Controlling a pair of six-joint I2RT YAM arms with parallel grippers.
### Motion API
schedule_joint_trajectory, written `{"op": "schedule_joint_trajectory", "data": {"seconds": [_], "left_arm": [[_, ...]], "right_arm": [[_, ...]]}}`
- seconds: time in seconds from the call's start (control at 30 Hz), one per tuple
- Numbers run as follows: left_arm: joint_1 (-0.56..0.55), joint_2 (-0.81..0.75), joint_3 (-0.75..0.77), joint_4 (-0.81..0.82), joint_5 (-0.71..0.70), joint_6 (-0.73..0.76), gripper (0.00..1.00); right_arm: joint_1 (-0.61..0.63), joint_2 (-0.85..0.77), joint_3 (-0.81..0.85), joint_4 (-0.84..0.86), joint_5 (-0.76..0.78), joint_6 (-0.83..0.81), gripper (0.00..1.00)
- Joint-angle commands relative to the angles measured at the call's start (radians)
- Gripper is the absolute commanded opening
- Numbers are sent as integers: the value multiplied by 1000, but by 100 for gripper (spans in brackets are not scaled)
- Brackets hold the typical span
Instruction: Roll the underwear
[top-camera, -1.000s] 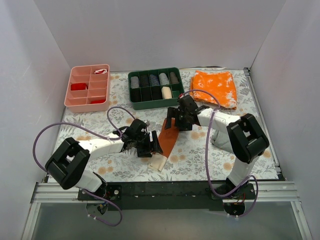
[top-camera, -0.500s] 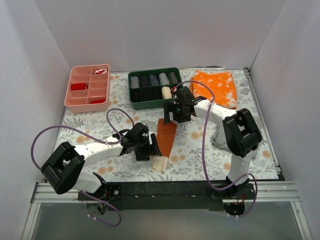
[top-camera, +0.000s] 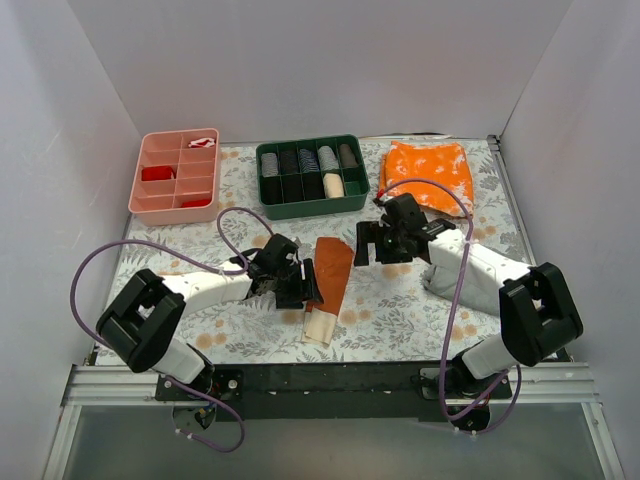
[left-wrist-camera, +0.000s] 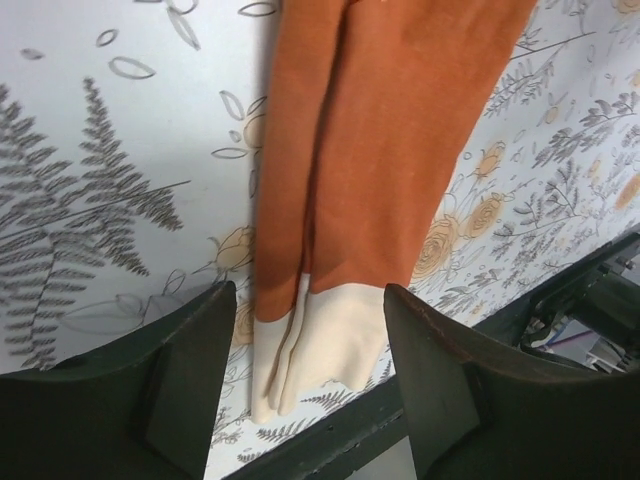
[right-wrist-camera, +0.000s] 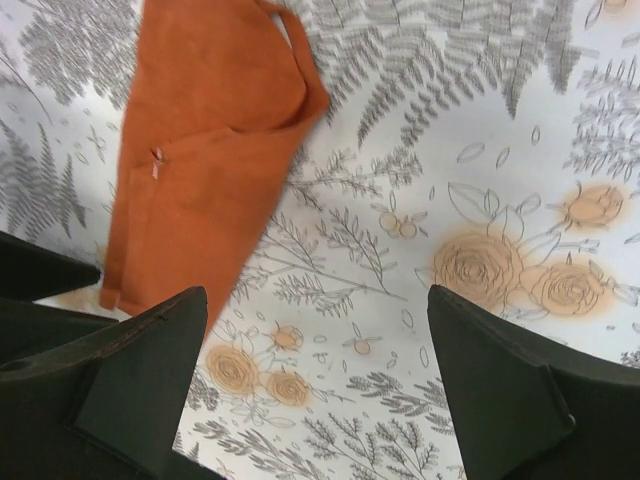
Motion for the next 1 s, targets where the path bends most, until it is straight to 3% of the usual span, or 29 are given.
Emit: {"op": "schedule_joint_trajectory", "data": {"seconds": [0.0,0.27,0.67,0.73,0.97], "left_arm": [[0,43,6,47,37,35,59],[0,25,-59,70,37,9,51],[1,23,-109,107,-36,-23,32],[0,29,-106,108,-42,-24,24],[0,2,-152,148,-87,-31,17]], "right_arm": [[3,-62,-69,8,-27,7,99],[3,-135,-167,4,-65,8,98],[26,-296,-263,1,-137,-45,95],[36,-304,-266,-10,-136,-54,95],[90,-338,-305,4,-91,-50,93]]}}
